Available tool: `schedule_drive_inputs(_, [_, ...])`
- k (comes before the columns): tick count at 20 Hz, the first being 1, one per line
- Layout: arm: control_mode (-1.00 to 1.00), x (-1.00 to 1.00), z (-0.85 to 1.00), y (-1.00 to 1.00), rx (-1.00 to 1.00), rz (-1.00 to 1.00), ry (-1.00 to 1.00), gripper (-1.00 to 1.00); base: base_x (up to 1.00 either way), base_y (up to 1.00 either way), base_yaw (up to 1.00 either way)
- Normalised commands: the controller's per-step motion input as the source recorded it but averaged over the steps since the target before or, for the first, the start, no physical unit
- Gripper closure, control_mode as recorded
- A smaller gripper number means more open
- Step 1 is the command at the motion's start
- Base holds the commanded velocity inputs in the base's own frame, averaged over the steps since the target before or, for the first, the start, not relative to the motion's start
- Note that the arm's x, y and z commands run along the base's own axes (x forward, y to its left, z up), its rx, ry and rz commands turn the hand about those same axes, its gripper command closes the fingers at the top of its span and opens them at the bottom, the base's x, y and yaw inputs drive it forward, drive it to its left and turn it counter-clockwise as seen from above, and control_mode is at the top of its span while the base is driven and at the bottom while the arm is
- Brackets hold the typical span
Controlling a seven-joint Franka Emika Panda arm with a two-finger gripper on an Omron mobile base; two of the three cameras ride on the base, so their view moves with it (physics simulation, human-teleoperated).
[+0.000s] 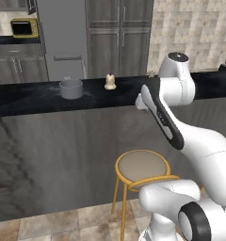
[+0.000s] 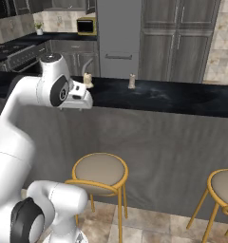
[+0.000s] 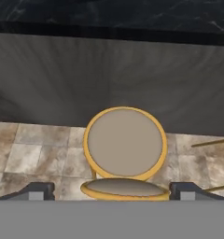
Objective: Pick the candle and candle from the dining table and place them in the open cabinet. Close the cabinet after placing the objects.
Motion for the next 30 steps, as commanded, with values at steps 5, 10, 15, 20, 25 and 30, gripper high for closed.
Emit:
schedule_drive_inputs(5, [-1.0, 0.0, 0.0, 0.09, 0.0, 0.0, -0.14, -1.0, 0.0, 0.0, 0.0])
schedule_drive_inputs(10, [-1.0, 0.0, 0.0, 0.08, 0.0, 0.0, -0.1, -1.0, 0.0, 0.0, 0.0])
schedule_drive_inputs(15, [-1.0, 0.02, 0.03, 0.08, 0.0, 0.0, -0.05, -1.0, 0.0, 0.0, 0.0])
schedule_drive_inputs(20, [-1.0, 0.08, 0.13, 0.09, 0.0, 0.0, -0.01, -1.0, 0.0, 0.0, 0.0])
schedule_drive_inputs(25, [-1.0, 0.12, 0.22, 0.07, 0.0, 0.0, 0.0, -1.0, 0.0, 0.0, 0.0])
schedule_drive_inputs(30, [-1.0, 0.18, 0.11, 0.05, 0.0, 0.0, 0.0, -1.0, 0.0, 0.0, 0.0])
